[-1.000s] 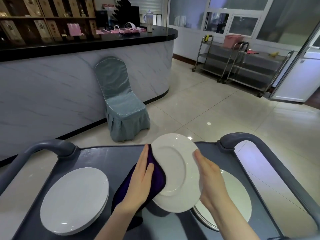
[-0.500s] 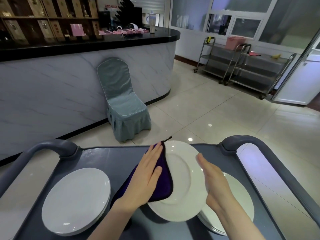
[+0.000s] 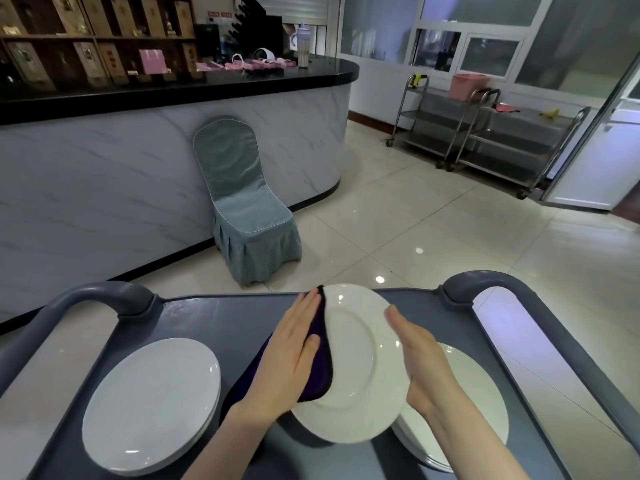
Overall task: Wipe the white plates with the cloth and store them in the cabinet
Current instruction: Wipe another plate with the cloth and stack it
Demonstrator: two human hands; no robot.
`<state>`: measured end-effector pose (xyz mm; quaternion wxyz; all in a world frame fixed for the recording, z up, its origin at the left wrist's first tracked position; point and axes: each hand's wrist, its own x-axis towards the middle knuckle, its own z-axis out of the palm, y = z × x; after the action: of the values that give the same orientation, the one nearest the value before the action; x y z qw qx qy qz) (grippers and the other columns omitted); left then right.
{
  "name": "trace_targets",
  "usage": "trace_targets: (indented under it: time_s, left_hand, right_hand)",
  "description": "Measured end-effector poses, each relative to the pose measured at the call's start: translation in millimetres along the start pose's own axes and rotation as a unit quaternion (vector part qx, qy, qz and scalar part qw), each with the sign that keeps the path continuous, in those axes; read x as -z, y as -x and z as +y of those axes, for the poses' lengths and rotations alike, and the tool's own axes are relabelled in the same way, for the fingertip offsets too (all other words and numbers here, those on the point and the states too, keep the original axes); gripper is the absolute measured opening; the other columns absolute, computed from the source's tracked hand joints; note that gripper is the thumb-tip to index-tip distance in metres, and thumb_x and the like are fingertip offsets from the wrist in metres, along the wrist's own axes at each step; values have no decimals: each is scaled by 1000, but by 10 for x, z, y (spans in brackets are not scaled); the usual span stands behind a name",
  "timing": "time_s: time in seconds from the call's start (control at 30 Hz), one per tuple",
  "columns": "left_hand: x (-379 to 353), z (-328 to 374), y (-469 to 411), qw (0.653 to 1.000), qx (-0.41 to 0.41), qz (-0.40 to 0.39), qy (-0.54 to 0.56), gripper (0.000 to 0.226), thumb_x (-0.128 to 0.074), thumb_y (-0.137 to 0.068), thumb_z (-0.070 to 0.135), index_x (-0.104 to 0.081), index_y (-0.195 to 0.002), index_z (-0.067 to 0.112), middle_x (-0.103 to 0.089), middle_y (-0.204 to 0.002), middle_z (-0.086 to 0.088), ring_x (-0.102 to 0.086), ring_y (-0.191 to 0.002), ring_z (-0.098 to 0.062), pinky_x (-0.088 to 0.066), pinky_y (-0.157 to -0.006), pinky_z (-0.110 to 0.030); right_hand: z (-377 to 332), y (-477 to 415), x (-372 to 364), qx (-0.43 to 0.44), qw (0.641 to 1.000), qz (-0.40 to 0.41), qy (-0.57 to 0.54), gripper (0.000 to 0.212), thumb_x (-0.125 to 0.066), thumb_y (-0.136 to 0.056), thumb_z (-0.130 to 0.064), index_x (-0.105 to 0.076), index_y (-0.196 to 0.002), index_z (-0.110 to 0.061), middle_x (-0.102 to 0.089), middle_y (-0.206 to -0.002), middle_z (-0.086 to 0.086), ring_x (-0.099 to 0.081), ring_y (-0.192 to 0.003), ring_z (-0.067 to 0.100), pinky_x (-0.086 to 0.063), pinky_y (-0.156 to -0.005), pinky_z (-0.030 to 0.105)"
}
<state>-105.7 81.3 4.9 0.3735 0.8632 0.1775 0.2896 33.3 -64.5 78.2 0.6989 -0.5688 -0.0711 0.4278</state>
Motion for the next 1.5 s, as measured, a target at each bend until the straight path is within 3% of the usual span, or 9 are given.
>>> trace_targets:
  time_s: [0.17,0.33,0.57,0.67,0.8,0.97,1.13,1.33,1.5]
  left_hand:
    - [-243,6,387,986,83,90,114,59,-35,-99,25,-18,-155,26,-17,-162,18,-14,-150,-7,-14,-123,-40]
    - [-473,193,440,995,39,90,22,62,-33,-98,31,-9,-153,44,-11,-160,26,-5,-150,-4,-7,-118,-14]
    - [-197,-15,280,985,100,107,93,57,-29,-101,41,-16,-155,29,-14,-160,25,-7,-149,-1,-11,-122,-33]
    - [-261,93,366,994,43,96,30,60,-31,-99,32,-12,-156,28,-12,-163,17,-5,-151,-9,-8,-121,-27]
    - [-527,185,534,997,-16,8,-81,81,-37,-86,18,-1,-157,31,-5,-165,10,-3,-151,-14,-1,-121,-26]
    - [-525,354,342,993,-34,-51,-100,80,-25,-88,25,24,-144,52,18,-157,31,10,-148,1,8,-119,-21]
    - [-298,453,123,997,-37,-64,-23,57,-24,-100,26,1,-151,34,8,-160,27,8,-147,4,0,-121,-21]
    - [-564,126,196,957,-51,-115,-261,86,-32,-81,27,9,-155,13,12,-164,-1,12,-151,-18,11,-120,-31]
    - [-418,337,165,989,-63,-47,-124,60,-24,-99,27,-4,-156,26,-1,-165,12,-2,-151,-9,-2,-122,-26]
  right_hand:
    - [-150,-112,22,11,990,46,-135,38,-51,-100,-37,-70,-112,-7,-75,-108,13,-74,-92,28,-53,-82,45]
    - [-64,-171,-106,3,975,92,-202,41,-53,-99,-43,-67,-121,-12,-73,-115,9,-69,-106,30,-51,-92,46]
    - [-19,-121,-98,13,983,68,-169,36,-55,-99,-38,-70,-113,-9,-75,-110,10,-70,-104,30,-50,-96,48]
    - [-63,-169,-151,23,980,85,-179,42,-58,-95,-42,-69,-119,-10,-72,-117,10,-69,-108,30,-50,-97,47]
    - [-73,-127,-277,40,978,133,-159,33,-58,-97,-41,-70,-106,-12,-78,-97,3,-72,-93,24,-55,-81,39]
    - [134,-16,-460,85,983,154,-45,27,-58,-98,-33,-73,-87,-13,-73,-77,-3,-67,-77,12,-51,-73,30]
    - [307,98,-529,82,988,129,-8,29,-58,-99,-30,-78,-86,-12,-77,-81,1,-71,-77,14,-53,-77,31]
    - [180,-38,-503,87,982,165,-26,33,-59,-98,-32,-53,-73,-12,-46,-69,6,-46,-66,17,-42,-64,31]
    - [281,94,-519,105,988,115,25,38,-57,-99,-27,-71,-68,-13,-69,-67,-3,-64,-65,10,-50,-71,32]
